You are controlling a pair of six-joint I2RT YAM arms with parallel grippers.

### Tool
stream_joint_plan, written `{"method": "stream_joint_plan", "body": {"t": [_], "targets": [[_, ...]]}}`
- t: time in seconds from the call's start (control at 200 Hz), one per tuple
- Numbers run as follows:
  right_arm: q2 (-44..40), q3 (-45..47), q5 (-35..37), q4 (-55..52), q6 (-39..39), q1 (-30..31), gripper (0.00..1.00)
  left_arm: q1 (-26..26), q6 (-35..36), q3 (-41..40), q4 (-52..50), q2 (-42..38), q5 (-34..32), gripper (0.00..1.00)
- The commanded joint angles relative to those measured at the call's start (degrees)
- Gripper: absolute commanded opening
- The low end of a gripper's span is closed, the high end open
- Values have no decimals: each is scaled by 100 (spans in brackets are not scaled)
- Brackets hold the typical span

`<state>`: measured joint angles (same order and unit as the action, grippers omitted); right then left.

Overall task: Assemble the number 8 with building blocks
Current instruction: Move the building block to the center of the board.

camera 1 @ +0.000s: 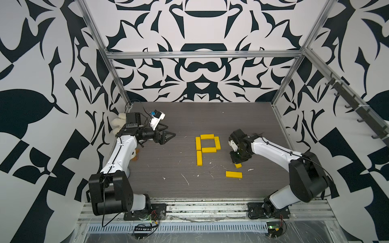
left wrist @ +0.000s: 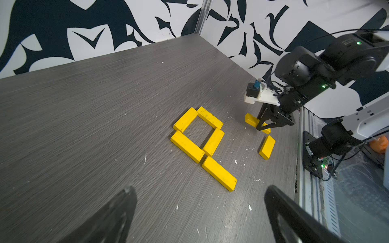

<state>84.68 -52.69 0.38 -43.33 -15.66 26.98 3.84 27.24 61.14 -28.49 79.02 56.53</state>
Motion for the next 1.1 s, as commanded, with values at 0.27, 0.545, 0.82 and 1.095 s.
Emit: {"method": "stream_joint_plan", "body": {"t": [0.27,0.545,0.82,1.095], "targets": [[144,708,235,1509,-2432,100,0,21,-55,61,17,-64,213,99],[925,-534,650,792,-1859,329,0,27,-70,29,50,-104,197,99],[1350,-432,639,595,-2068,742,0,27,-54,38,54,-49,182,100],[855,59,980,-241,-2970,1551,0,28,-72,64,71,37,278,99]]}}
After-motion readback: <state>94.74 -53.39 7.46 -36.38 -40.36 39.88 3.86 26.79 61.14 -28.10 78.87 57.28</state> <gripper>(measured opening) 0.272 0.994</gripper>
